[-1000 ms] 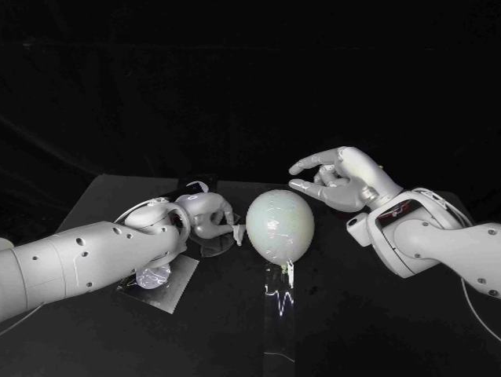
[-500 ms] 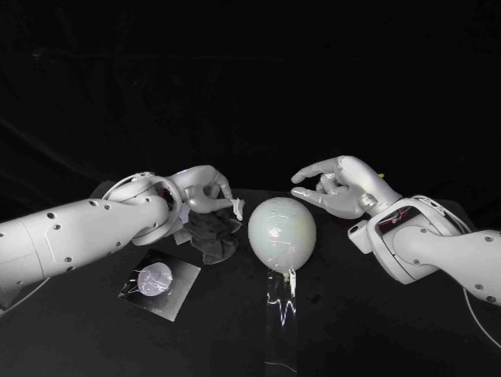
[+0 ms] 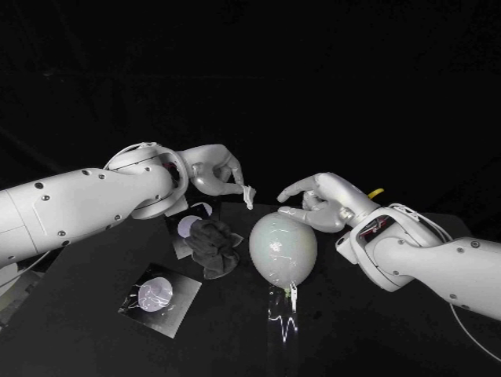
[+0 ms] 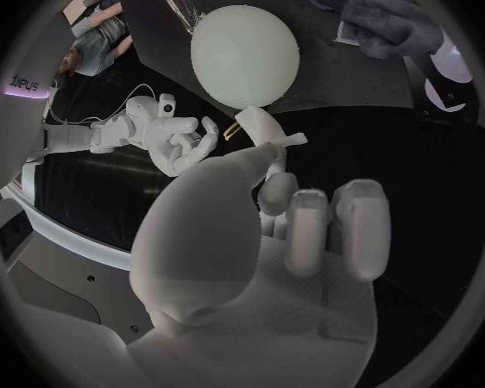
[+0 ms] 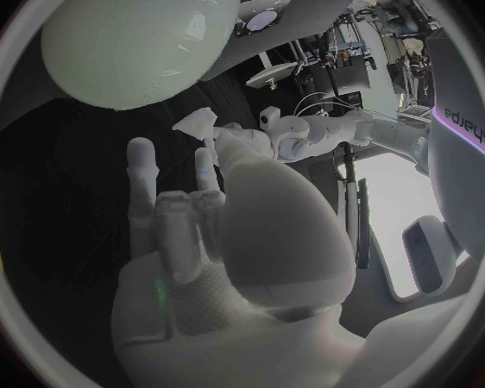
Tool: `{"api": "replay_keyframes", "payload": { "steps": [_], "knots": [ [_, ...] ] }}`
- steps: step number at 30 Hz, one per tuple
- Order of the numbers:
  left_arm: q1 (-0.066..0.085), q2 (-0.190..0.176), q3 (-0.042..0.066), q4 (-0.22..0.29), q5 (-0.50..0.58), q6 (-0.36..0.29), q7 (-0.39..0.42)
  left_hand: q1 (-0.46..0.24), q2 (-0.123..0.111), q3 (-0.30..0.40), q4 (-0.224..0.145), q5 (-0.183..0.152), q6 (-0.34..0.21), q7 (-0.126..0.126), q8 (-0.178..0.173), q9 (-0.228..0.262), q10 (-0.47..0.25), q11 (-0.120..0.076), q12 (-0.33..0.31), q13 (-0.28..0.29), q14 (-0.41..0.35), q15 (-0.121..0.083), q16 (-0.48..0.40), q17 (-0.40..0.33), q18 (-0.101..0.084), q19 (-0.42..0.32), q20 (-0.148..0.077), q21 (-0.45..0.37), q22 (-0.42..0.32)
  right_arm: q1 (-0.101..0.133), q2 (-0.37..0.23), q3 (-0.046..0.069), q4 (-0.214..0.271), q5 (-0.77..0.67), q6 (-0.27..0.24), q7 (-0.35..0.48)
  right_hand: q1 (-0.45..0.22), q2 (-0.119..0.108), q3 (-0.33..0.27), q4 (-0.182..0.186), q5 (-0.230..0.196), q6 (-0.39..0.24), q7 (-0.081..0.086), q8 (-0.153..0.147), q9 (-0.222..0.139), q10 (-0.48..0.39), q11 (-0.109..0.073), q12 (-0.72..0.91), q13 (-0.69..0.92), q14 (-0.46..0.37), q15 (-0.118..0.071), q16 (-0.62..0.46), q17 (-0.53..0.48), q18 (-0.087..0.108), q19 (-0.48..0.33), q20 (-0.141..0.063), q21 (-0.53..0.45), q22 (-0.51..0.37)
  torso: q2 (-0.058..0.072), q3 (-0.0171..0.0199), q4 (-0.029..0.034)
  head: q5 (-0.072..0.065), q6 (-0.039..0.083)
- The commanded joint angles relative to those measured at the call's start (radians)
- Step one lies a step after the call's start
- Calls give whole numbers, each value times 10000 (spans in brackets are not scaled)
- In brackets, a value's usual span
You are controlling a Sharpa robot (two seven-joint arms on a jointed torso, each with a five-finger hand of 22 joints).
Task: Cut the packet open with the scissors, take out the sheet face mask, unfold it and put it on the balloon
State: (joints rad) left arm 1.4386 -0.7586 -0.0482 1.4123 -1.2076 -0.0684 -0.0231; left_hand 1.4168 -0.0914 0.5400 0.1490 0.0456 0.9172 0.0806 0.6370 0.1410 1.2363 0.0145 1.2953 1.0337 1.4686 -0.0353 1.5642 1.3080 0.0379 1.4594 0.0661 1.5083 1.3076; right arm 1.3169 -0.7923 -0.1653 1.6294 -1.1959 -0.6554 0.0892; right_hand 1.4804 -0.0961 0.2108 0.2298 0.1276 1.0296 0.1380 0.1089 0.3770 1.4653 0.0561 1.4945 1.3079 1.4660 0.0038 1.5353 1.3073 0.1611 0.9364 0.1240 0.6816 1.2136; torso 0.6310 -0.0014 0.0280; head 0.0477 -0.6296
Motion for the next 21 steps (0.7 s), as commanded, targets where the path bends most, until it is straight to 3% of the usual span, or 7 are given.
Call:
{"api": "replay_keyframes", "payload": {
  "steps": [1, 6, 13, 21],
  "knots": [
    [65, 142, 2, -18, 267, 339, 3, 63, -76, 73, -15, 36, -88, 13, 293, 700, -25, -35, -52, -9, 1022, -62, 66, 2628, 9, -37, -37, -46, 1060, 64, 191, 11, -141, -1119, 613, -448, 58, -46, 93, -25, -71, -94, 108, -91, -41, 620, 127, -141, 1951, 462, 72, -86, 1622, 184, -85, -8, -53, 21, 9, 3, 7, -55, 127],
    [118, 439, 8, -120, 288, -28, 43, 82, -94, 167, -47, 38, -129, 24, 355, 727, -4, -30, -44, 15, 1022, -64, 66, 2628, 0, -12, -41, -32, 1095, 127, 659, 11, -533, -1827, 724, -725, 112, -155, 240, -123, -98, -321, 244, -278, -180, 499, 245, -348, 1796, 346, 160, -163, 1463, 169, -163, 54, -150, 33, 25, -7, 12, -126, 206],
    [147, 686, 13, -182, 364, -192, 27, 81, -115, 255, -70, 38, -156, 34, 414, 751, 16, -23, -35, 31, 1022, -61, 66, 2628, -4, 3, -44, -25, 1115, 150, 884, 17, -549, -2228, -474, -820, 207, -165, 408, -230, -107, -206, 222, -258, -223, 656, 230, -54, 2006, 519, 158, -35, 1731, 189, -100, 72, -142, 64, 31, -2, 10, -199, 207],
    [154, 817, 15, -225, 560, -228, -1, 75, -126, 328, -84, 38, -181, 43, 454, 767, 18, -16, -40, 25, 1022, -57, 66, 2628, -8, 15, -44, -18, 1131, 155, 995, 21, -428, -2338, -675, -643, 218, -199, 568, -306, -231, -116, 209, -258, -276, 731, 224, 86, 2105, 592, 144, 20, 1838, 200, -31, 72, -119, 108, 3, -6, 29, -199, 169]
  ]
}}
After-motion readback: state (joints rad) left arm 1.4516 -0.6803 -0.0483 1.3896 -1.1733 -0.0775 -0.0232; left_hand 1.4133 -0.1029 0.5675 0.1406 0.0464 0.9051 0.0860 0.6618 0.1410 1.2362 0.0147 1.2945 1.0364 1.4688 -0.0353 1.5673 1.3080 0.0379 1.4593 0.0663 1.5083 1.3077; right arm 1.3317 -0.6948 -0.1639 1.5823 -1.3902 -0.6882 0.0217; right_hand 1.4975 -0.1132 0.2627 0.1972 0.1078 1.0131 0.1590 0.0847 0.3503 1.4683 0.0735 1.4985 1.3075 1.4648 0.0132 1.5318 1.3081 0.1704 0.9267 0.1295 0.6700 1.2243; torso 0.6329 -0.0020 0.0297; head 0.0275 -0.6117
